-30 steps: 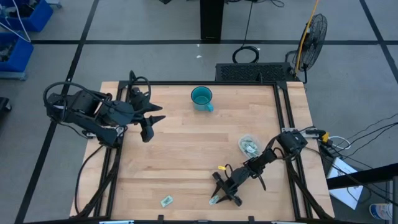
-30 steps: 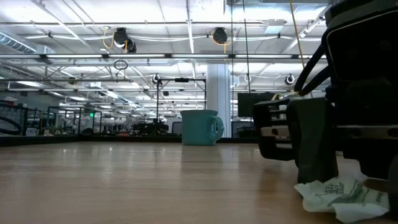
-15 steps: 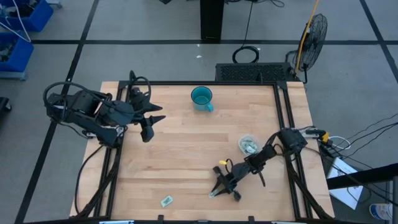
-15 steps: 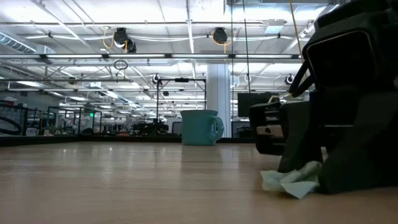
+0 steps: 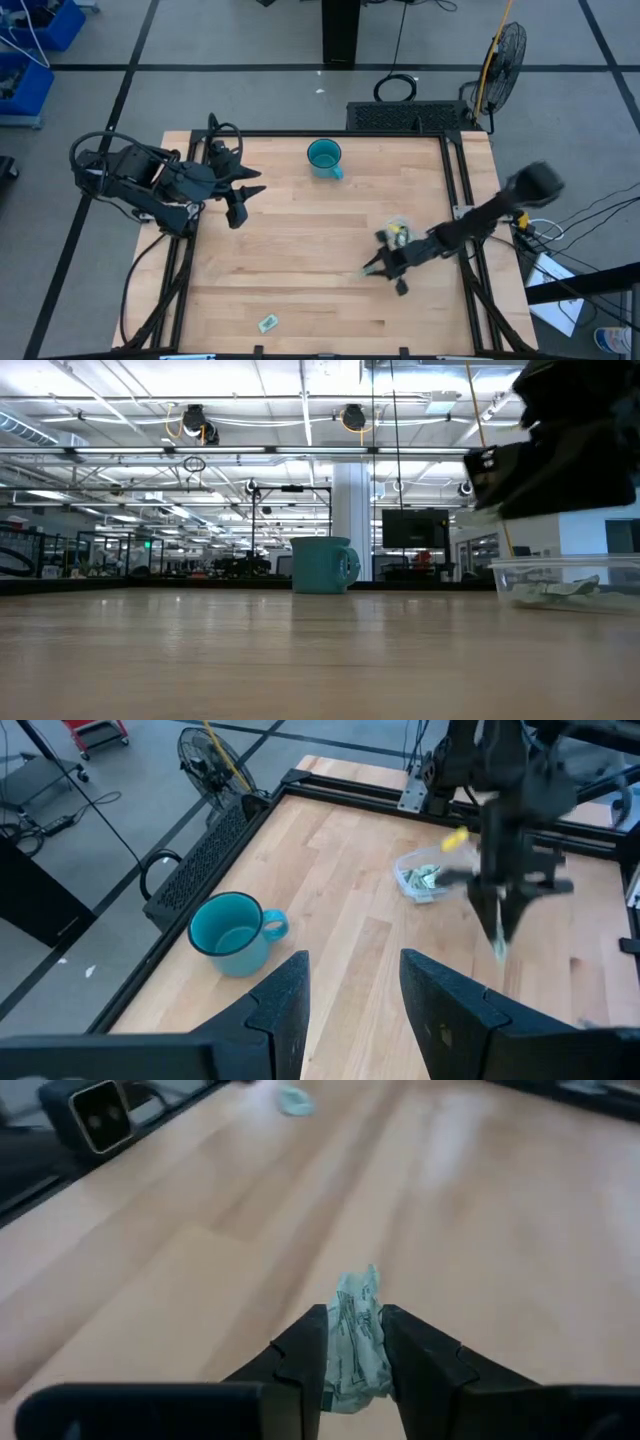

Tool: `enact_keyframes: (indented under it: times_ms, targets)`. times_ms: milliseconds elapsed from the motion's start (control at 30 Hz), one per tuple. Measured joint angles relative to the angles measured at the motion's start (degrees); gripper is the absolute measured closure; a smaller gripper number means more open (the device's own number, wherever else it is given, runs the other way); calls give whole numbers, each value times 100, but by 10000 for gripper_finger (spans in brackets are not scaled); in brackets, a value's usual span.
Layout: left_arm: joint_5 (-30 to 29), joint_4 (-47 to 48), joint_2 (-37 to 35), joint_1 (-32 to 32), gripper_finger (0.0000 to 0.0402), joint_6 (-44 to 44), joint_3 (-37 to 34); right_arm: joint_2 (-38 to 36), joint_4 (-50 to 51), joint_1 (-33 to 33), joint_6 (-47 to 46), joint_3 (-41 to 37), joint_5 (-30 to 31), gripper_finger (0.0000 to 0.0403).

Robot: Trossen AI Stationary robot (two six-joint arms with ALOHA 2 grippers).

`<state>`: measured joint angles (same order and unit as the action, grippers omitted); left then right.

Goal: Pick and place Stevia / Truvia into bins
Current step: Put the white stevia packet into the transparent container

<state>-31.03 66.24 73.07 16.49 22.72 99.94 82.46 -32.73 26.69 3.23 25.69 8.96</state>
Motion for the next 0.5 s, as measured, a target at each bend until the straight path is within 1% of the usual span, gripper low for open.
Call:
enact_keyframes:
  times_ms: [133, 267, 367, 500]
  targets:
    - [0, 0, 0, 0, 238, -2, 0, -1545, 1569, 137, -323, -345, 797, 312]
    - [1, -1, -1, -1, 238, -2, 0, -2798, 2893, 214, -1201, -672, 1649, 312]
    - [0, 0, 0, 0, 238, -2, 0, -3414, 3629, 230, -1754, -908, 2107, 312]
    - [-2, -2, 1, 0, 238, -2, 0, -3821, 4016, 230, -1806, -1184, 2383, 312]
